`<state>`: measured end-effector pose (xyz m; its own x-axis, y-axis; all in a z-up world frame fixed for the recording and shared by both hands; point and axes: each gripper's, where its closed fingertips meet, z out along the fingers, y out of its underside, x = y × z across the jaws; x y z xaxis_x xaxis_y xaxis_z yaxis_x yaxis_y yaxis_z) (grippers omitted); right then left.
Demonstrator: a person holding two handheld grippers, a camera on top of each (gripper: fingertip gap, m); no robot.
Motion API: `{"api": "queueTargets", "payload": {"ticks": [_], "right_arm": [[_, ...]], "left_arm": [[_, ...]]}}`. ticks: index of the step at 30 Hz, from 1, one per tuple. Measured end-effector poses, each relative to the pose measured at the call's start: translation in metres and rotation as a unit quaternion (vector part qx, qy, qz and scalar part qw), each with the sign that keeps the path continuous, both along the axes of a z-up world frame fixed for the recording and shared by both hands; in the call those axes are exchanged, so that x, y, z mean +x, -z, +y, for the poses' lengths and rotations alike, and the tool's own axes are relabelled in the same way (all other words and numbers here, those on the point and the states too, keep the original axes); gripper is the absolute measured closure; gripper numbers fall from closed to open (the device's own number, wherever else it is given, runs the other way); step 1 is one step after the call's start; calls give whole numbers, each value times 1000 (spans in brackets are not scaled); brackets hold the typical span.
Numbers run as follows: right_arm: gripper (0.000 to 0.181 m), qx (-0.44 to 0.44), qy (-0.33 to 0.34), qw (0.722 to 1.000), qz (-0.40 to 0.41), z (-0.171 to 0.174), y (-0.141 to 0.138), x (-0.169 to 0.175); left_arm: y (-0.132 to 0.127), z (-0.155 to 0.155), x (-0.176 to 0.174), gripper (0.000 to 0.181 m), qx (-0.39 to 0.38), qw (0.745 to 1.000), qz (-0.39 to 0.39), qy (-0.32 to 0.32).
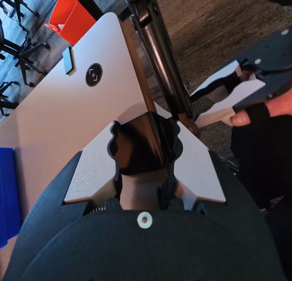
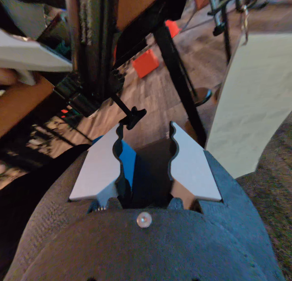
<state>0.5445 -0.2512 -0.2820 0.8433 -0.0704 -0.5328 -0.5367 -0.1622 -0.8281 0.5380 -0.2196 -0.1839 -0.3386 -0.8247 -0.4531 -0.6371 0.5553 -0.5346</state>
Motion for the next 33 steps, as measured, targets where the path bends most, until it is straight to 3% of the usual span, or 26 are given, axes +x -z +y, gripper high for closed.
{"api": "queueTargets", "payload": {"ticks": [5, 8, 14, 20, 24, 26, 29, 33], "right_arm": [[115, 6, 74, 996, -41, 23, 16, -28], [103, 34, 116, 987, -108, 33, 4, -32], [86, 44, 100, 980, -169, 71, 4, -38], [99, 58, 124, 978, -157, 89, 7, -24], [86, 36, 117, 974, -190, 94, 25, -28], [91, 26, 112, 972, -205, 93, 30, -28], [100, 56, 124, 965, -222, 89, 6, -23], [113, 45, 103, 971, -210, 96, 14, -23]], "left_arm": [[0, 0, 0, 108, -11, 1000, 8, 2], [0, 0, 1, 110, -16, 1000, 11, -2], [1, 0, 2, 110, -19, 1000, 11, -5], [1, 0, 3, 110, -15, 1000, 10, -7], [2, 0, 3, 110, -14, 1000, 11, -6], [2, 0, 3, 110, -14, 1000, 11, -5], [2, 0, 4, 110, -12, 1000, 11, -5], [2, 0, 4, 109, -8, 1000, 11, -5]]}}
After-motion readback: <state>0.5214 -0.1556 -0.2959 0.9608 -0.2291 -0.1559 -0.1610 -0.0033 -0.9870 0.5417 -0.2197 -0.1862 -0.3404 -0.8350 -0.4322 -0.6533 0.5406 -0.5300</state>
